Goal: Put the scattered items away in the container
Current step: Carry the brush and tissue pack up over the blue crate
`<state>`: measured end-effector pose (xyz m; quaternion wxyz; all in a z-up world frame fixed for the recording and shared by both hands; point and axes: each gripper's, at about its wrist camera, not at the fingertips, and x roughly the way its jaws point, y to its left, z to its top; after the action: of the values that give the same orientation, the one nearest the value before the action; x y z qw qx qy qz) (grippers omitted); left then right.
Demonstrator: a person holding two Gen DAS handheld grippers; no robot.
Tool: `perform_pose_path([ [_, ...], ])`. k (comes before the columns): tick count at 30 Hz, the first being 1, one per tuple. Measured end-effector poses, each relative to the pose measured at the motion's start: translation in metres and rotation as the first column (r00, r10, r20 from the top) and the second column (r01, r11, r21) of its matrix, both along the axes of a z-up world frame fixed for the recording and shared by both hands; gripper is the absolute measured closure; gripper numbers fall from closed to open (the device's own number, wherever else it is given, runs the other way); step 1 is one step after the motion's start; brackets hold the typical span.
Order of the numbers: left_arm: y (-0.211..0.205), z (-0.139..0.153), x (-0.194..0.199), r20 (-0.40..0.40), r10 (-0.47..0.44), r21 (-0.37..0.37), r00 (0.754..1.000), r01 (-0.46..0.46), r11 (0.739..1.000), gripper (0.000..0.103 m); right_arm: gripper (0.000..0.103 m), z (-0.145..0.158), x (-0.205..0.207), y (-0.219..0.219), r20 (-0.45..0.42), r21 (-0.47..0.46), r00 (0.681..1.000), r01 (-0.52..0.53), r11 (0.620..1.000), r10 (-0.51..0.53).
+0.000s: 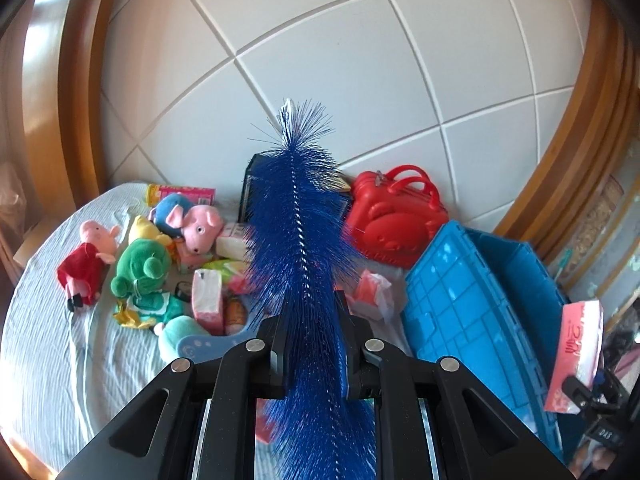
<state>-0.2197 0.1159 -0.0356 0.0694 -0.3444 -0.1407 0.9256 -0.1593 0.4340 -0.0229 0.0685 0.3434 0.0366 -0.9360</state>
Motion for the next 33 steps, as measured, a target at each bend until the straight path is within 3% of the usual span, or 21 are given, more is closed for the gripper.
perform_pose_path([
  [9, 0.094, 0.019, -0.004, -0.048, -0.096, 0.005, 0.994, 0.096, 0.995, 0.087, 0.009, 0.014, 0.008, 0.064, -0.02, -0.001, 0.999, 0.034, 0.999, -0.034],
  [16, 0.184, 0.036, -0.009, -0.074, -0.21, 0.018, 0.975, 0.212, 0.977, 0.087, 0.009, 0.012, 0.019, 0.112, -0.016, -0.001, 0.996, 0.086, 0.996, -0.086],
  [33, 0.371, 0.079, -0.01, -0.085, -0.474, -0.008, 0.876, 0.476, 0.88, 0.087, 0.009, 0.008, 0.038, 0.206, -0.012, -0.065, 0.974, 0.226, 0.972, -0.227],
])
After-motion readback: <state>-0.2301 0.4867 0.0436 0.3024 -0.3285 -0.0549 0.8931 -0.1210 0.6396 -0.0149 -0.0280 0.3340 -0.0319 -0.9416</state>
